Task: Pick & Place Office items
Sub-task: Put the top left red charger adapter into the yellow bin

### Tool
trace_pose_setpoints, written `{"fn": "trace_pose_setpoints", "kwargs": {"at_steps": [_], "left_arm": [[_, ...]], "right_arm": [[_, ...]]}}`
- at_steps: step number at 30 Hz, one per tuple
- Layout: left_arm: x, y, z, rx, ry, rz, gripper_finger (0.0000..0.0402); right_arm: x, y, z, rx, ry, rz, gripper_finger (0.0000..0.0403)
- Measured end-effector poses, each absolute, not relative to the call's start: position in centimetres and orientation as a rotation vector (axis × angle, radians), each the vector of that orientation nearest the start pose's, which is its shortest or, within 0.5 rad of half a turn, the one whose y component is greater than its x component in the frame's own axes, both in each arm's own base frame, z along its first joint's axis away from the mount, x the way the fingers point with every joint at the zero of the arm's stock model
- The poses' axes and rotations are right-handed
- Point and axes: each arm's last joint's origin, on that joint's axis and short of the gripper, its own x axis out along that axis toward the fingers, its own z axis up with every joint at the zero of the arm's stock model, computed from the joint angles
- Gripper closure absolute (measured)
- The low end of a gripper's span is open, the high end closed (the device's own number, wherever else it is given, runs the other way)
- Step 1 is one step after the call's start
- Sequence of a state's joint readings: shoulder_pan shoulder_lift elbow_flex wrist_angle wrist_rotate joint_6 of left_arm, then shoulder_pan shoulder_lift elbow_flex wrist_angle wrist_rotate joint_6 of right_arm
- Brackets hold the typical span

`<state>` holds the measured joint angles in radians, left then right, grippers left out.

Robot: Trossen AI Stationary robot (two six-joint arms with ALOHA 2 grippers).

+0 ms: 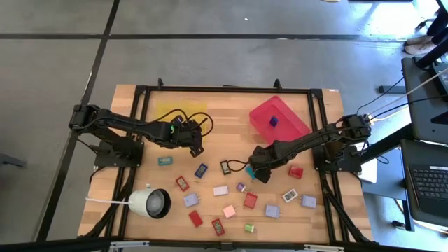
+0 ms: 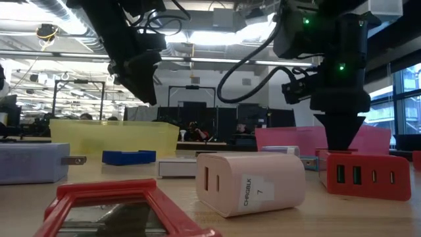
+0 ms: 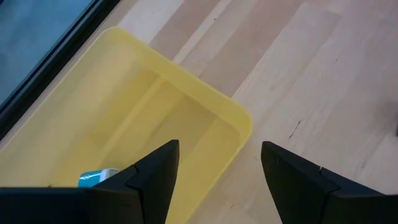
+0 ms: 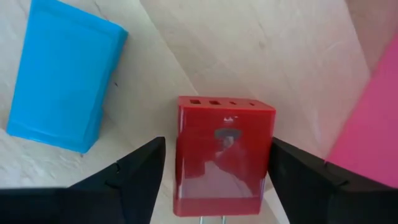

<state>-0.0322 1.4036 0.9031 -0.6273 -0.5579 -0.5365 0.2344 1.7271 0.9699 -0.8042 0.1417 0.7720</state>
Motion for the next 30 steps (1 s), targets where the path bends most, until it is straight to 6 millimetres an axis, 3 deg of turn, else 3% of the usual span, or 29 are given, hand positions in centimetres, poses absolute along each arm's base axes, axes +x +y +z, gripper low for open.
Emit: {"fn": "trace_pose_setpoints", "kwargs": {"at_steps": [10,17,23,30], "left_arm": [[26.0,0.7,21.6,-0.139,0.919,0.741,0.0176],[26.9,0.7,22.1,-0.165,0.801,0.746,0.0180],[28.7,0.2,23.5,-0.155,0.611,0.645,0.0180],[30.0,-0.4,25.3,-0.165,0.406,0.579,0.0180]], "right_arm": [[27.4,6.1,14.4,0.283,1.458,-0.471,0.0189],[28.2,6.2,16.2,0.203,1.408,-0.437,0.0175],[30.5,6.0,20.0,-0.080,1.219,-0.444,0.0185],[33.1,5.8,24.3,-0.583,0.938,-0.640,0.0175]]}}
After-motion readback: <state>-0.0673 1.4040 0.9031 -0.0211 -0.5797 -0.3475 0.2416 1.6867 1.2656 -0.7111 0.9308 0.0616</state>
